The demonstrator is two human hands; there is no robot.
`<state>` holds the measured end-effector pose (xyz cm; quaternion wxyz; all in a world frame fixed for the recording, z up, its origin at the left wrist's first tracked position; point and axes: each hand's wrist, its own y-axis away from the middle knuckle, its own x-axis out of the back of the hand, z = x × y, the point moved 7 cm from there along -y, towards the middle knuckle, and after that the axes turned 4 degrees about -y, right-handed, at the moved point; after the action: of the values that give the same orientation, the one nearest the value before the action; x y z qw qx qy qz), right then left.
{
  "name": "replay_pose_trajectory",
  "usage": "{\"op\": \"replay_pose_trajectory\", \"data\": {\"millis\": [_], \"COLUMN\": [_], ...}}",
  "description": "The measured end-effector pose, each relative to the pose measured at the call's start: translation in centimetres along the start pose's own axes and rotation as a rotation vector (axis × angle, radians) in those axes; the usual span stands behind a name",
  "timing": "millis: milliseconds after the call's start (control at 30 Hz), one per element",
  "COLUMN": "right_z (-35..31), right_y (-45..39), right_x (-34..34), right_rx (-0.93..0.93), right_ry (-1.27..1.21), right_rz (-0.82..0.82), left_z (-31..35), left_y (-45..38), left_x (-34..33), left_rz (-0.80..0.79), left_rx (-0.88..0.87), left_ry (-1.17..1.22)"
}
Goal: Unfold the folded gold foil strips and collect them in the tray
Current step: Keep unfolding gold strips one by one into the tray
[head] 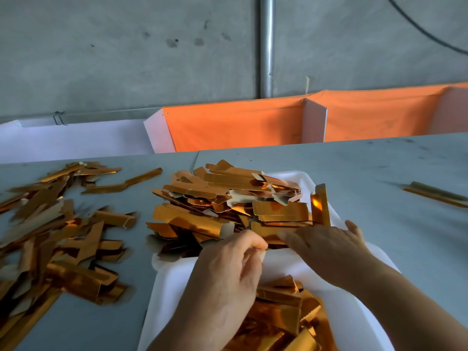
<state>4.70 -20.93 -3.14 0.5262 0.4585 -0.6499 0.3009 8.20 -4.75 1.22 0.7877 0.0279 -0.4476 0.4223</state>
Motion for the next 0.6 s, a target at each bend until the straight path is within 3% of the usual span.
{"op": "replay_pose_trajectory", "data": {"millis": [133, 500, 600], "right_z": [0.6, 1.9, 1.4], "right_y": [0.3, -0.3, -0.2], "right_x": [1.3, 0.6, 1.6], "right_rx": [-0.173, -0.229, -0.203], "right_ry": [0.018, 0.028, 0.001], "right_rz": [0.178, 0.057, 0.186], "left_z": [-0.3, 0.2, 0.0], "left_y": [0.0, 0.1, 0.0], "left_x": [0.0, -0.4, -0.4], "left_rz": [0.007, -0.040, -0.037], "left_rx": [0.013, -0.027, -0.024], "left_ry": [-0.005, 0.029, 0.044]}}
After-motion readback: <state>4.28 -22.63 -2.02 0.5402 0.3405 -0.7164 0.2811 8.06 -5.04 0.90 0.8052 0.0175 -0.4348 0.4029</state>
